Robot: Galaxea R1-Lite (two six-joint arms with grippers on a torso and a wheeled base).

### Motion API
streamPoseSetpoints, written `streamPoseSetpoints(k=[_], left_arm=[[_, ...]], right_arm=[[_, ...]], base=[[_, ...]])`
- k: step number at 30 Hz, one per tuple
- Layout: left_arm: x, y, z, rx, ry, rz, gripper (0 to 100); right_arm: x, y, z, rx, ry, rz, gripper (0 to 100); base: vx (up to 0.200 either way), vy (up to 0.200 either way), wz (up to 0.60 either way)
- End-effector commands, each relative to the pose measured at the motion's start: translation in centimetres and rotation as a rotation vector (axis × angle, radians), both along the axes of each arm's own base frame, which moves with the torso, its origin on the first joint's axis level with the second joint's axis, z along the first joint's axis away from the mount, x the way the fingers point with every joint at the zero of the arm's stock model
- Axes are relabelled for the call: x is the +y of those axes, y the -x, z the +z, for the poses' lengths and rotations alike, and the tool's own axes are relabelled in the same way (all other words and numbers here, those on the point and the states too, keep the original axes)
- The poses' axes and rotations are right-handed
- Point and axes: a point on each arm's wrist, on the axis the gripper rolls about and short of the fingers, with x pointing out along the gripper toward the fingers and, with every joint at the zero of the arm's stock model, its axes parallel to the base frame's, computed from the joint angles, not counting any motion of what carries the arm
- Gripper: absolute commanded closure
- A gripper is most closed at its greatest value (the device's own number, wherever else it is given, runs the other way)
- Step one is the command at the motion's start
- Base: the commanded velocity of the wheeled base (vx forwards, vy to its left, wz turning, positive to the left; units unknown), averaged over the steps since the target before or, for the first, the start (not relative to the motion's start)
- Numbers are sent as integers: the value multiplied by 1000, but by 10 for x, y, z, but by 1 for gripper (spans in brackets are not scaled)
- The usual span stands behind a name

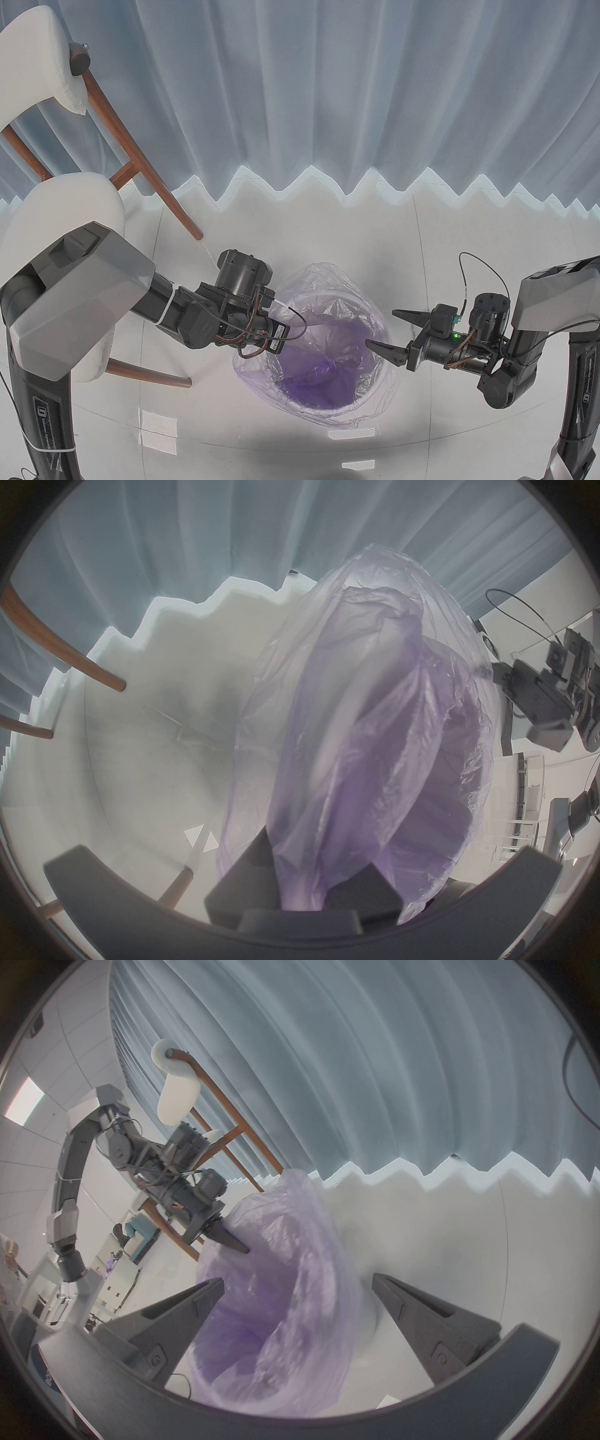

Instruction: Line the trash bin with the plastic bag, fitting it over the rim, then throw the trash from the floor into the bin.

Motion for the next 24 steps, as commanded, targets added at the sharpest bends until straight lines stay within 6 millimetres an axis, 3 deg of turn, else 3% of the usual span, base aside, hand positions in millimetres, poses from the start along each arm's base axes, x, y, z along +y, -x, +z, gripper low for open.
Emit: streamPoseSetpoints(k=[1,6,7,16,24], left_arm=[[-3,2,-3,8,-4,-9,100],[-3,4,-6,-1,0,-9,100],[-3,4,-6,-1,0,-9,100],[2,11,-15,0,-1,-8,100],[2,16,-9,-15,10,-18,100]], right_arm=[[7,-13,-9,-21,-6,-9,0],[9,-17,-11,-19,-14,-16,0],[9,-17,-11,-19,-14,-16,100],[8,-23,-3,-31,-47,-43,100],[-5,-31,-1,-6,-83,-130,100]], base=[[0,0,0],[0,0,0],[0,0,0],[0,0,0],[0,0,0]])
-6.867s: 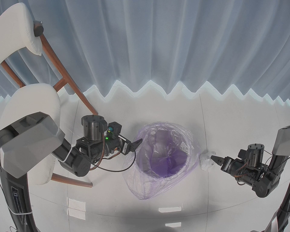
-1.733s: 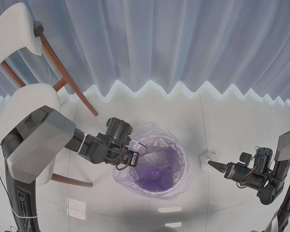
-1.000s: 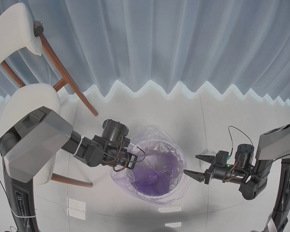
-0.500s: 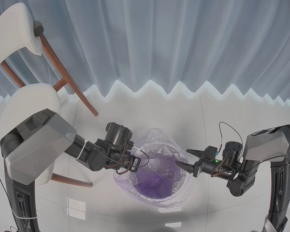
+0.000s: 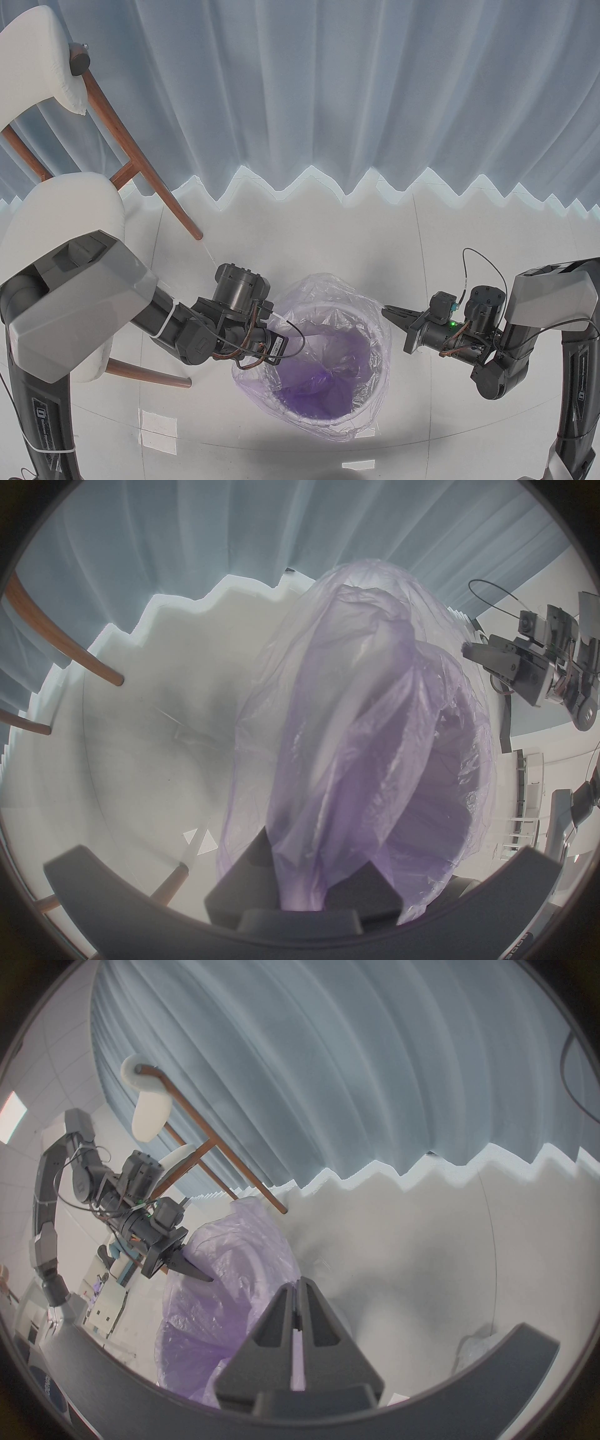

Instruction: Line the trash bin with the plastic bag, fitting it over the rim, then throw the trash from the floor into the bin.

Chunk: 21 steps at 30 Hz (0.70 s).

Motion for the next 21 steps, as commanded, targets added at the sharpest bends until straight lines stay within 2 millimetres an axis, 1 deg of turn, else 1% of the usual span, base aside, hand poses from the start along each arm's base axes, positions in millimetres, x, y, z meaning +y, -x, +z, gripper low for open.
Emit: streamPoseSetpoints(k=[1,4,6,7,8,9,11,12,13,15,18,21], left_arm=[[-1,4,6,-9,8,-9,100],[-3,14,16,-32,31,-34,100],[-3,20,17,-27,43,-55,100],[-3,20,17,-27,43,-55,100],[-1,26,20,-31,55,-69,100],[-1,32,21,-29,60,-82,100],[0,38,24,-32,73,-95,100],[0,38,24,-32,73,-95,100],[2,44,25,-29,77,-106,100],[5,47,23,-18,75,-107,100],[6,47,22,-29,83,-105,100],[6,45,26,-59,102,-104,100]], right_arm=[[-5,-3,3,-1,-25,-29,100],[-8,-5,0,51,-69,-49,100],[-13,-7,-4,63,-71,-66,100],[-13,-7,-4,63,-71,-66,100],[-18,-9,-12,80,-66,-81,100],[-21,-11,-14,83,-65,-90,100],[-25,-14,-15,83,-66,-104,100],[-25,-14,-15,83,-66,-104,100],[-29,-16,-17,86,-68,-115,100],[-32,-16,-18,89,-68,-123,100],[-34,-15,-22,102,-63,-128,100],[-38,-16,-22,104,-62,-140,100]], base=[[0,0,0],[0,0,0],[0,0,0],[0,0,0],[0,0,0],[0,0,0],[0,0,0],[0,0,0],[0,0,0],[0,0,0],[0,0,0],[0,0,0]])
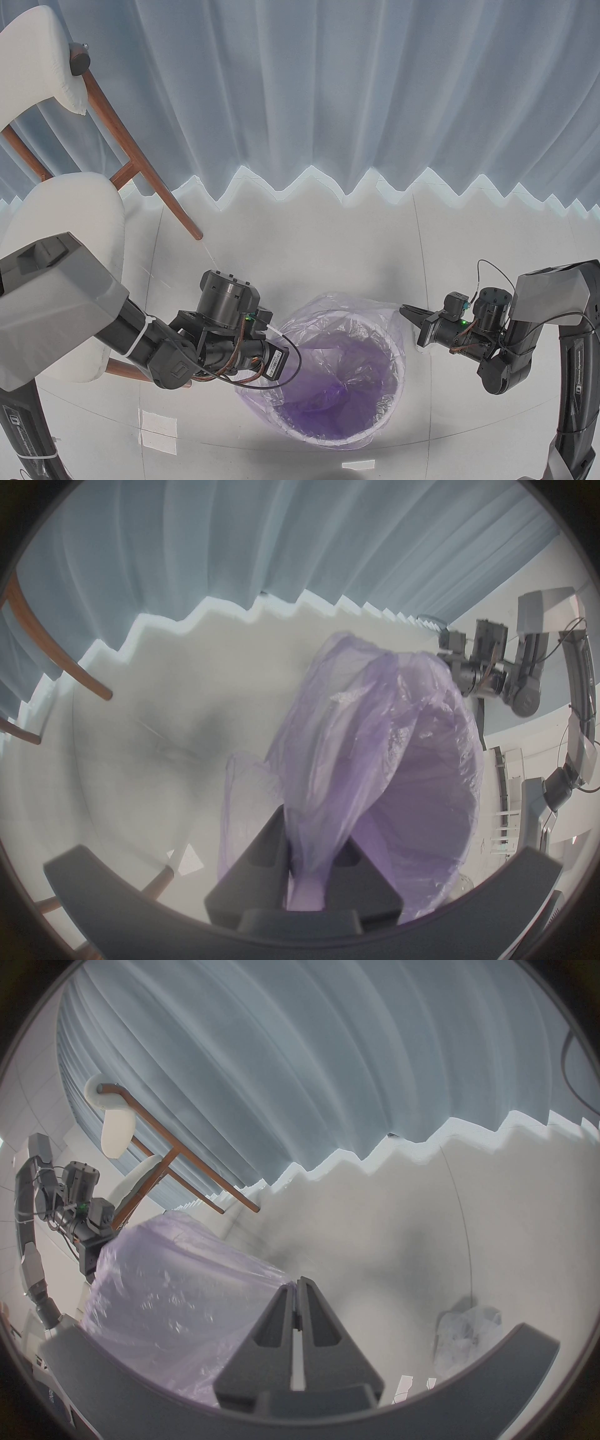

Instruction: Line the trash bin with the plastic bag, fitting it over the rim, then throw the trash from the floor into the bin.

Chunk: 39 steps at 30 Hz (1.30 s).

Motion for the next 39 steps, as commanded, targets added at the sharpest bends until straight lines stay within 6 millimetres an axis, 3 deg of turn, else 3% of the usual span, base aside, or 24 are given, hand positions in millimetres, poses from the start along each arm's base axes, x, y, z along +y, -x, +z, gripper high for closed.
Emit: streamPoseSetpoints(k=[1,9,10,13,18,20,24,30,36,39], left_arm=[[2,1,6,-26,22,4,100],[0,-1,5,-44,36,4,100],[0,-2,4,-46,39,7,100],[1,-4,4,-48,43,15,100],[5,-15,-5,-22,56,66,100],[4,-18,-6,-12,74,87,100],[-7,-37,-7,26,183,182,100],[-15,-68,-23,35,237,301,100],[-19,-80,-51,47,200,343,100],[-21,-82,-55,47,200,344,100]], right_arm=[[-6,-1,-4,-1,1,-15,100],[-5,7,-5,21,9,-14,100],[-8,8,-5,29,10,-27,0],[-25,10,4,31,-1,-105,0],[-63,18,32,102,-181,-273,0],[-69,19,34,114,-211,-314,0],[-98,26,40,142,-296,-514,0],[-102,52,54,180,-349,-549,0],[-101,65,63,177,-351,-548,0],[-101,69,66,174,-352,-548,0]], base=[[0,0,0],[0,0,0],[0,0,0],[0,0,0],[0,0,0],[0,0,0],[0,0,0],[0,0,0],[0,0,0],[0,0,0]])
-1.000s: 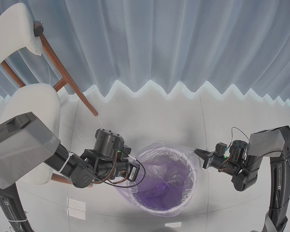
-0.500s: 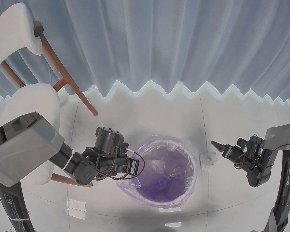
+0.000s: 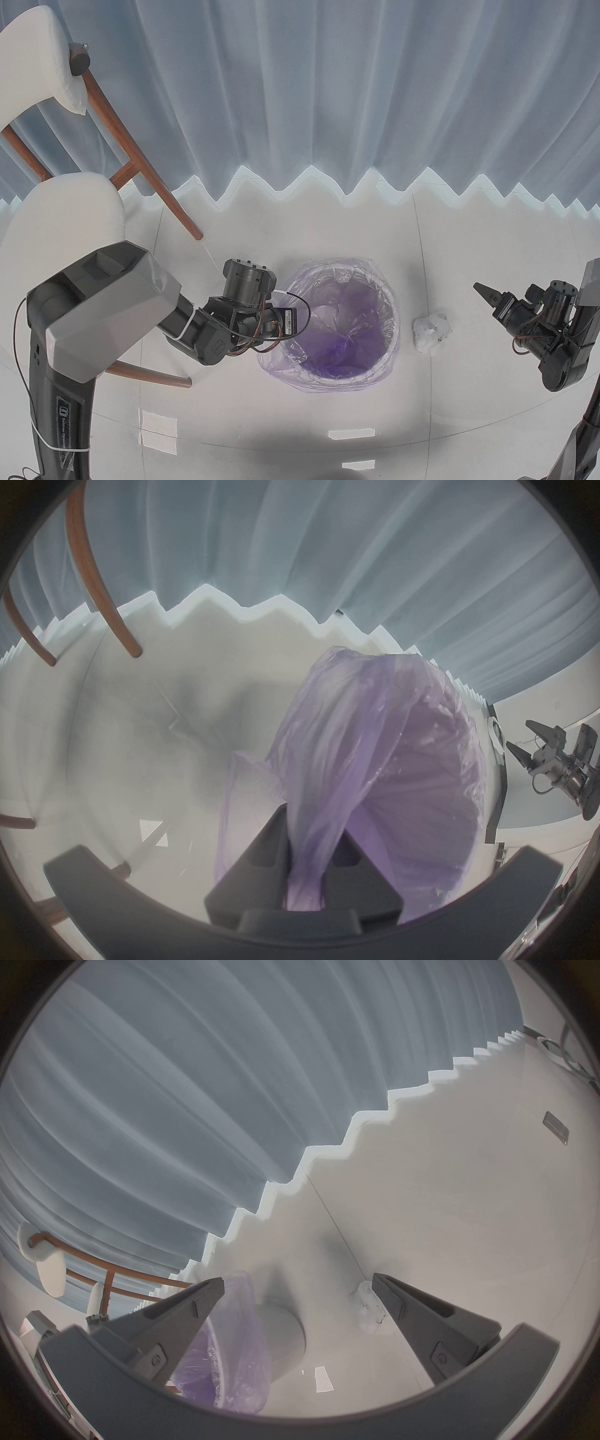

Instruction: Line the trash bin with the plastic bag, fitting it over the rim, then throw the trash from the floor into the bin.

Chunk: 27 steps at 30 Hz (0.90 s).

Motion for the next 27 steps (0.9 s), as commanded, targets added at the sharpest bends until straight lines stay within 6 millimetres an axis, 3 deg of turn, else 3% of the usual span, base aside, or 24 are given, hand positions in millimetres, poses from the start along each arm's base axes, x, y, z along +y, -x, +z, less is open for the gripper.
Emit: streamPoseSetpoints(k=[1,6,7,11,18,22,24,27], left_arm=[[-4,-9,-24,30,-17,7,100],[-5,-12,-18,12,-8,10,100],[-5,-12,-17,9,-6,10,0],[-6,-13,-12,-8,3,10,0],[-2,4,53,-132,58,27,0],[10,39,107,-207,107,10,0],[16,66,134,-246,136,-11,0],[27,102,154,-271,156,-30,0]], right_arm=[[0,10,14,-42,3,-2,0],[-2,11,11,-31,3,-11,0],[-2,11,11,-31,3,-11,0],[-2,11,11,-30,9,-8,0],[-3,9,8,-26,26,-5,0],[-3,2,-1,-11,57,6,0],[-5,-8,-8,-9,107,18,0],[-11,-24,-15,25,121,11,0]], base=[[0,0,0],[0,0,0],[0,0,0],[0,0,0],[0,0,0],[0,0,0],[0,0,0],[0,0,0]])
